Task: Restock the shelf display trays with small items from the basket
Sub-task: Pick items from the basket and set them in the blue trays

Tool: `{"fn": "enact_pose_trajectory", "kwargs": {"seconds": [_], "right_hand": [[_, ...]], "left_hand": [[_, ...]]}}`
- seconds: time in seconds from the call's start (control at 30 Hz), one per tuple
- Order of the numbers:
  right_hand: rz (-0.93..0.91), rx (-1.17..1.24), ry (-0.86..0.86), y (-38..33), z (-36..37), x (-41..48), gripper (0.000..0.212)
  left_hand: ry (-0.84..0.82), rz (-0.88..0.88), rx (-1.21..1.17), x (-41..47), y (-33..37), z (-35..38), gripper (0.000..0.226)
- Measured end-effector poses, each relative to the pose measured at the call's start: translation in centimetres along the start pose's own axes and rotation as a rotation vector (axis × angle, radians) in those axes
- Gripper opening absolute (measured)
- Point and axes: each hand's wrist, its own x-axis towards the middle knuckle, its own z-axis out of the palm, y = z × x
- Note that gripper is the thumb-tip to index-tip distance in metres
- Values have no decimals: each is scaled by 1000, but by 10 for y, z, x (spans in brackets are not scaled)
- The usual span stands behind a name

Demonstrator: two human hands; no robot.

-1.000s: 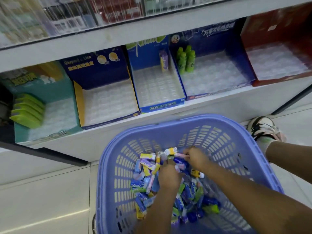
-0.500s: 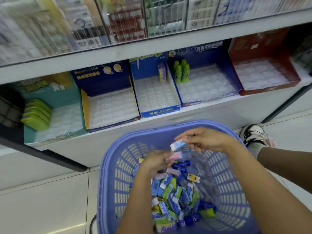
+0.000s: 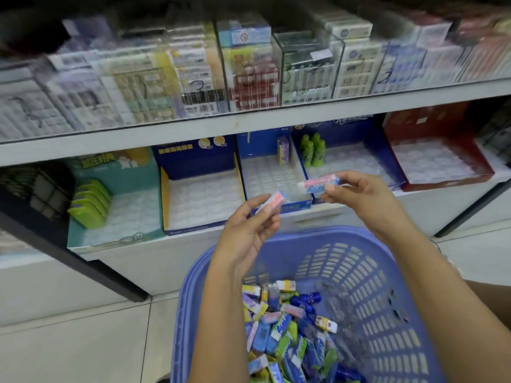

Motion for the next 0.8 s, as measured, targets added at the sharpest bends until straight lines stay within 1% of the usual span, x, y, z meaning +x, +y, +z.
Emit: {"fn": "enact_pose_trajectory", "kwargs": {"seconds": [0.1, 0.2, 0.27, 0.33, 0.4, 0.43, 0.5, 0.6, 0.7, 0.8], "right_hand": [[-58, 30, 151, -16, 2, 17, 13], [-140, -134, 207, -29, 9, 41, 16], [-179, -237, 154, -37, 19, 59, 12], [-217, -319, 100, -40, 34, 76, 16], [-221, -365, 134, -42, 50, 94, 19], [-212, -393, 149, -42, 57, 102, 20], [-182, -487, 117, -38, 64, 116, 25], [-138, -651, 66, -30, 69, 132, 32], [-94, -699, 92, -27, 71, 142, 32], [-79, -703, 34, -30, 70, 148, 37]], "left_hand": [[62, 83, 20, 0, 5, 9, 19], [108, 126, 129, 2, 4, 17, 15], [150, 148, 188, 4, 3, 21, 9], [199, 147, 207, 5, 1, 23, 23], [239, 128, 207, 8, 1, 24, 37], [251, 119, 199, 10, 1, 23, 42], [265, 103, 178, 13, 0, 22, 47], [289, 109, 198, 16, 0, 19, 42], [301, 101, 206, 16, -1, 17, 37], [290, 74, 182, 17, 0, 17, 35]]}}
